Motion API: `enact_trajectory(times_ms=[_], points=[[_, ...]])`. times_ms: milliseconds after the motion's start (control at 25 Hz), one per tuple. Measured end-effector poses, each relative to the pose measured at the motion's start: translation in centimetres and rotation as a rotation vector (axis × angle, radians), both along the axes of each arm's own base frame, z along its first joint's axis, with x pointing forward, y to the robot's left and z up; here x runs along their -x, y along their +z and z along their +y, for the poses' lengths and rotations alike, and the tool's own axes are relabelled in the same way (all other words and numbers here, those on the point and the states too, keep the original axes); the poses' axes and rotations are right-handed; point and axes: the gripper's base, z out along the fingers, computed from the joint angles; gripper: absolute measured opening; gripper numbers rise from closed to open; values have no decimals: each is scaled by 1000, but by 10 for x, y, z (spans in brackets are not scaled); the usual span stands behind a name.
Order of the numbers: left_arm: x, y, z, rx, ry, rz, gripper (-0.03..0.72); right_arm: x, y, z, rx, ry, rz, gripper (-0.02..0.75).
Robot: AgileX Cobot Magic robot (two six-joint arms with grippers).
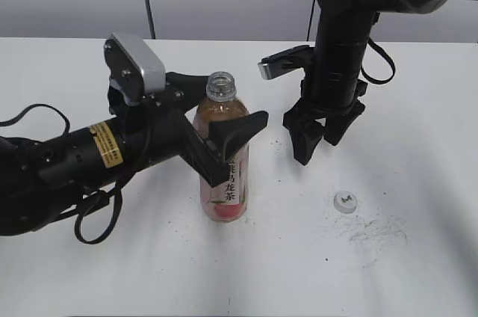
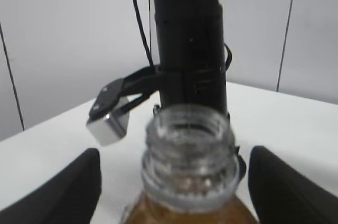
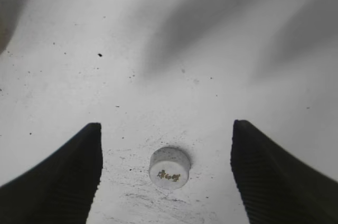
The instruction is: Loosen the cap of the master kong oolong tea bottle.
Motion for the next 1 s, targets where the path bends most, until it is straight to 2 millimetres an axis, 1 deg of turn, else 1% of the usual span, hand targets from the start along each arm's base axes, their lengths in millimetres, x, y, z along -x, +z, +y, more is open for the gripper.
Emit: enact_trajectory(times_ms=[440, 560, 640, 720, 800, 880, 920, 1000], points=[[8, 56, 5, 99, 4, -150, 512, 1, 0, 1, -7, -1, 4, 566], [13, 77, 8, 135, 4, -208, 512, 0, 1, 1, 0, 3, -2, 566], [20, 98, 13, 171, 3, -267, 512, 0, 4, -1, 19, 5, -18, 566], [27, 118, 18, 180, 17, -284, 512, 0, 13, -3, 29, -7, -44, 566], [34, 134, 27, 121, 64, -250, 512, 1, 28, -5, 30, -28, -77, 566], [41, 145, 38, 42, 138, -205, 512, 4, 48, -7, 20, -49, -111, 566], [42, 146, 45, -6, 189, -161, 512, 6, 59, -8, 12, -65, -133, 566], [48, 151, 59, -70, 292, -67, 512, 11, 85, -11, -12, -88, -191, 566]])
